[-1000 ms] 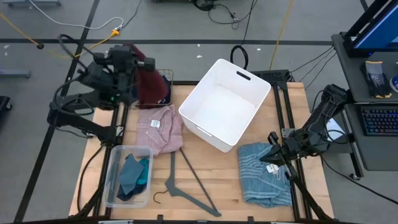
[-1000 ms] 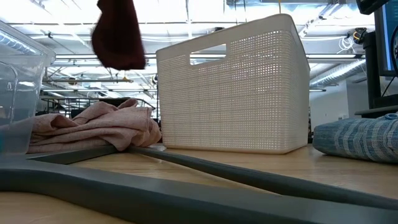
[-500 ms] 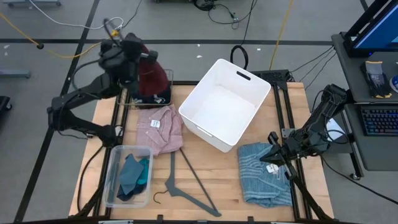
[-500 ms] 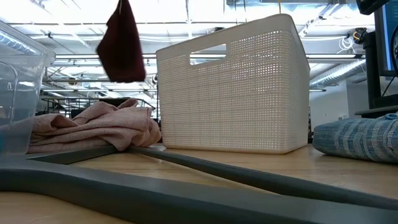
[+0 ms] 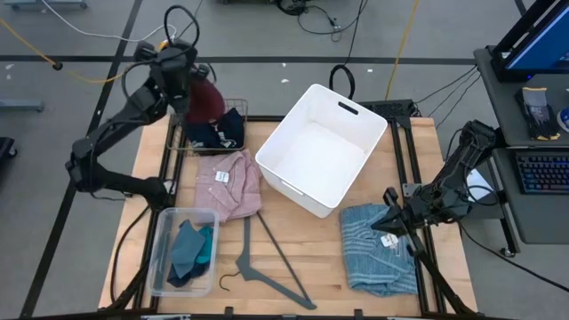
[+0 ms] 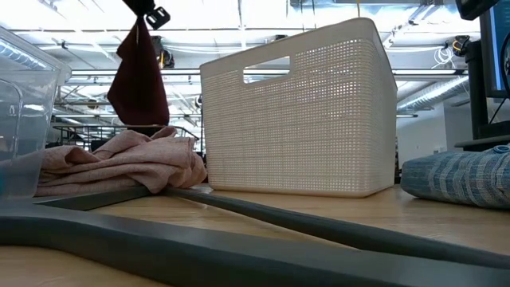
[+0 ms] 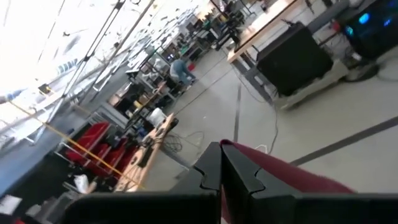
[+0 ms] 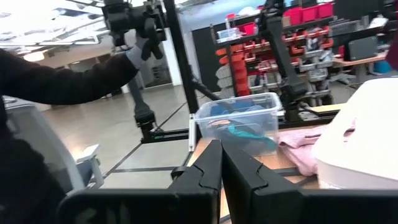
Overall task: Pick & Place Cloths
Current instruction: Put the red underwear into the wire basket
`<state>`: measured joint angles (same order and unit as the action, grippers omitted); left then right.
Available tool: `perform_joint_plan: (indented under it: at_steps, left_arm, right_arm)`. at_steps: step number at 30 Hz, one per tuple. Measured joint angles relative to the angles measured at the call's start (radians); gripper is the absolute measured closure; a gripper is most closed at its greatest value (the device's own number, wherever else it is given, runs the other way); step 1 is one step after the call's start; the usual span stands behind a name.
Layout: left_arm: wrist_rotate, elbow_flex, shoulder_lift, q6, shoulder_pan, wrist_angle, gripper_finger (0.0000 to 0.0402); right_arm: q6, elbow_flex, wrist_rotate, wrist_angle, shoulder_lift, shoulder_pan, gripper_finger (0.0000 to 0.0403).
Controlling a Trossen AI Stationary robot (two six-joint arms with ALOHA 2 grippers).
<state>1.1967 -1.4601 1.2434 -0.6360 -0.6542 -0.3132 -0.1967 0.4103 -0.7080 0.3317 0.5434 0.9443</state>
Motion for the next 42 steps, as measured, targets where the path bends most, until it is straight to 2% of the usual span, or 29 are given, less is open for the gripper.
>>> perform_joint_plan:
  at_steps: [8,12,15,20,26,28,31,34,42]
  left_arm:
    - [-0.016,0.0,0.0,-0.149,-0.031,0.001,0.0401]
    - [-0.071,0.0,0.0,-0.169,-0.041,-0.036,0.0401]
    - [-0.126,0.0,0.0,-0.085,-0.041,-0.143,0.0401]
    - [-0.263,0.001,0.0,0.144,-0.04,-0.454,0.0401]
    - [-0.312,0.001,0.0,0.393,-0.043,-0.699,0.0401]
    - [-0.36,0.001,0.0,0.471,-0.055,-0.749,0.0401]
    - [-0.485,0.014,-0.001,0.542,-0.074,-0.771,0.0401]
    - [-0.562,0.067,-0.001,0.579,-0.076,-0.774,0.0401]
    - [-0.593,0.305,0.0,0.633,-0.079,-0.709,0.0401]
  right_arm:
    - [0.0,0.0,-0.03,0.0,0.0,0.0,0.0403]
    - [0.0,0.0,-0.029,0.0,0.0,0.0,0.0403]
    - [0.0,0.0,-0.029,0.0,0.0,0.0,0.0403]
    - [0.0,0.0,-0.029,0.0,0.0,0.0,0.0403]
    - [0.0,0.0,-0.029,0.0,0.0,0.0,0.0403]
    - [0.0,0.0,-0.029,0.0,0.0,0.0,0.0403]
    - [0.0,0.0,-0.028,0.0,0.0,0.0,0.0403]
    - [0.0,0.0,-0.028,0.0,0.0,0.0,0.0403]
    - [-0.031,0.0,-0.028,0.0,0.0,0.0,0.0403]
